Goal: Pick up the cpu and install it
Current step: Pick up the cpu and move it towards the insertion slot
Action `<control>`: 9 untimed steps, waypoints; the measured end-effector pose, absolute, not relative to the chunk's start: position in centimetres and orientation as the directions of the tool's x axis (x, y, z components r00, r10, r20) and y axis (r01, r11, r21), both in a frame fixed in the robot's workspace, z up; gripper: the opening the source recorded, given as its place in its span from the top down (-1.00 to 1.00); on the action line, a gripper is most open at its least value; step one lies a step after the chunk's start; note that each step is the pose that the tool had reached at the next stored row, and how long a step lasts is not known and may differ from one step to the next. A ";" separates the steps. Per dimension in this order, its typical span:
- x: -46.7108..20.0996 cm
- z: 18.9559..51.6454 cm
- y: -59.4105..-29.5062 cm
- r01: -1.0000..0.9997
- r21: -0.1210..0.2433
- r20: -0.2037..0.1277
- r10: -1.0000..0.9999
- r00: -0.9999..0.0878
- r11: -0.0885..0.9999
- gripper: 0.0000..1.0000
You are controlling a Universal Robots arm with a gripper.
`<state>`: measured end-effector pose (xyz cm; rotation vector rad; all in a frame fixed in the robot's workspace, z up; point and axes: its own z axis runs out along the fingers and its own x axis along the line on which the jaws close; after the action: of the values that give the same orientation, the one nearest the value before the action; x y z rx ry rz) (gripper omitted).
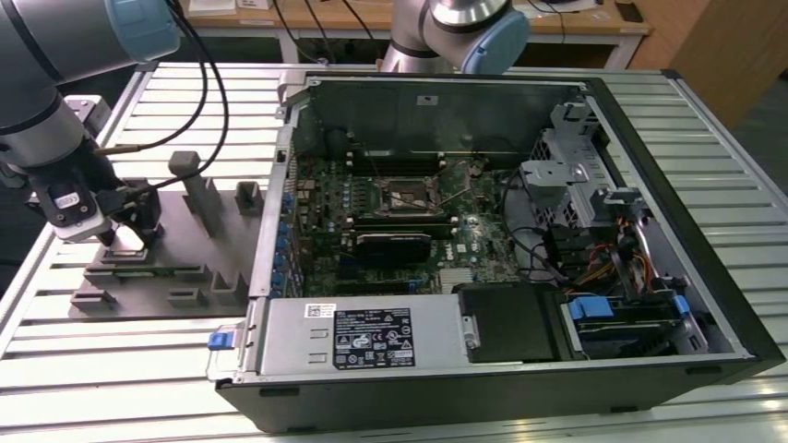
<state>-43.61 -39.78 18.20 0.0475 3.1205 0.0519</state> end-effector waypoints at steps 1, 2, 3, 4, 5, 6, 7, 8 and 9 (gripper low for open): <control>-43.6 18.2 -39.8 0.030 0.034 -0.020 0.031 -0.999 0.999 -0.15; -43.6 18.2 -39.8 0.030 0.034 -0.020 0.031 -0.999 0.999 -0.08; -43.6 18.2 -39.8 0.030 0.034 -0.020 0.031 -0.999 0.999 -0.08; -43.6 18.2 -39.8 0.030 0.034 -0.020 0.031 -0.999 0.999 -0.08; -43.6 18.2 -39.8 0.030 0.034 -0.020 0.031 -0.999 0.999 -0.08; -43.6 18.2 -39.8 0.030 0.034 -0.020 0.031 -0.999 0.999 -0.08; -43.6 18.2 -39.8 0.030 0.034 -0.020 0.031 -0.999 0.999 -0.08; -43.6 18.2 -39.8 0.030 0.034 -0.020 0.031 -0.999 0.999 -0.08; -43.6 18.3 -39.8 0.030 0.034 -0.020 0.031 -0.999 0.999 -0.08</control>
<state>-43.60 -39.78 18.25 0.0476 3.1202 0.0521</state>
